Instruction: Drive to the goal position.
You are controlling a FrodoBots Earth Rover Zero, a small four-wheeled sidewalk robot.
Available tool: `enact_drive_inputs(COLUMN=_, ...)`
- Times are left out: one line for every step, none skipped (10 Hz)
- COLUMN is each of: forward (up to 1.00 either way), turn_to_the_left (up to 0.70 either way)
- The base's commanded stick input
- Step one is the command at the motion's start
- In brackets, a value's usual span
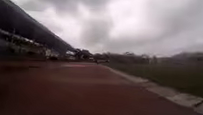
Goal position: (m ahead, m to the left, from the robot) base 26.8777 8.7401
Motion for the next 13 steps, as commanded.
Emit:
enact_drive_inputs(forward=0.50, turn_to_the_left=0.00)
enact_drive_inputs(forward=0.50, turn_to_the_left=0.00)
enact_drive_inputs(forward=0.50, turn_to_the_left=0.00)
enact_drive_inputs(forward=0.50, turn_to_the_left=0.00)
enact_drive_inputs(forward=0.50, turn_to_the_left=0.00)
enact_drive_inputs(forward=0.50, turn_to_the_left=0.00)
enact_drive_inputs(forward=0.50, turn_to_the_left=0.00)
enact_drive_inputs(forward=0.50, turn_to_the_left=0.00)
enact_drive_inputs(forward=0.50, turn_to_the_left=0.00)
enact_drive_inputs(forward=0.50, turn_to_the_left=0.50)
enact_drive_inputs(forward=0.50, turn_to_the_left=0.50)
enact_drive_inputs(forward=0.50, turn_to_the_left=0.50)
enact_drive_inputs(forward=0.50, turn_to_the_left=0.50)
